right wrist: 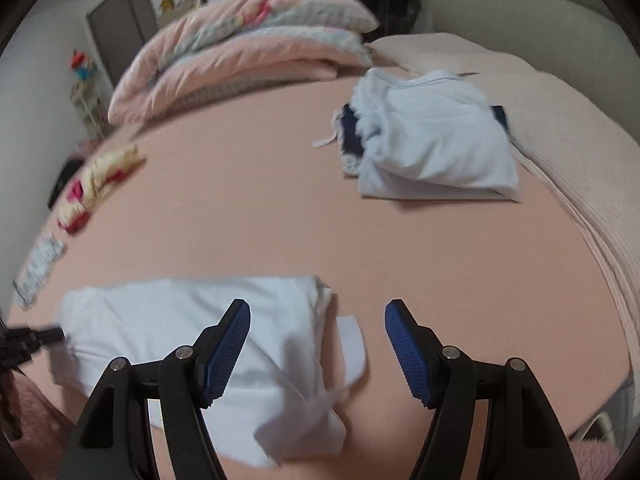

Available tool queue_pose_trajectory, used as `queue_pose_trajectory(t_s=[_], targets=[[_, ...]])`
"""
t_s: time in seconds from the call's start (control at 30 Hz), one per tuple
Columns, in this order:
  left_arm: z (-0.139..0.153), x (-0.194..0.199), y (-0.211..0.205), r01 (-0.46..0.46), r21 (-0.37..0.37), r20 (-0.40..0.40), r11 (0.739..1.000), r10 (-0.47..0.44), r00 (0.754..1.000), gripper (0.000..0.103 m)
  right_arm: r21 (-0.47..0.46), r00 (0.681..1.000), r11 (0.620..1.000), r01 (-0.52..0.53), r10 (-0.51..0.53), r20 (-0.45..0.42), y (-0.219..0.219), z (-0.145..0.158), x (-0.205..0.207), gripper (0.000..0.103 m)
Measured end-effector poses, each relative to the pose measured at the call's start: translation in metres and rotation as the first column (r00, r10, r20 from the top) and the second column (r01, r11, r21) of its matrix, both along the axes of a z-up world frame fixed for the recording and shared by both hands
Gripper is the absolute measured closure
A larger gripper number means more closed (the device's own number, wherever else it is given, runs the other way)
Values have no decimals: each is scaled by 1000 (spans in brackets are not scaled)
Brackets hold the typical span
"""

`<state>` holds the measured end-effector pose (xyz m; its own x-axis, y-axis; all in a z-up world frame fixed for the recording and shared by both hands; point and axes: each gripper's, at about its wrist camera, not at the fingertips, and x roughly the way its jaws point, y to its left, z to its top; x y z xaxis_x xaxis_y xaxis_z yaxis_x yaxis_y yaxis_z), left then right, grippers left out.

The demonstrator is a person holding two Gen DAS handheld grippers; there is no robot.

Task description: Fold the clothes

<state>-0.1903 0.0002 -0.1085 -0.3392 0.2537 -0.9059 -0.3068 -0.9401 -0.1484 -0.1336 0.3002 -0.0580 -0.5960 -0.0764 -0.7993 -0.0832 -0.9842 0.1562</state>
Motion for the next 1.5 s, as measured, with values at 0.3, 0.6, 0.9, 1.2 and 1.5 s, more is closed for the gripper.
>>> queue_pose_trajectory(t_s=[0.3, 0.6, 0.9, 1.2, 1.5], targets=[[-14, -19, 48, -4, 54, -63, 999, 8, 998, 94, 232, 961, 934, -272, 277, 11, -83, -27, 9, 34], [-16, -9, 17, 73, -37, 40, 997, -71, 997, 74, 280, 957, 923, -262, 211, 199, -61, -47, 27, 31], [21, -15, -13, 8, -35, -69, 999, -10, 998, 74, 82, 1000, 996, -25, 24, 11, -1, -2, 9, 27], [-4, -23, -18, -91, -92, 14, 992, 93, 996, 74, 128, 979, 984, -122, 98, 179, -11, -42, -13, 27], [0, 10, -56, -329, -249, 0, 911, 340, 940, 73, -66, 979, 994, 87, -73, 193, 43, -34, 14, 27]])
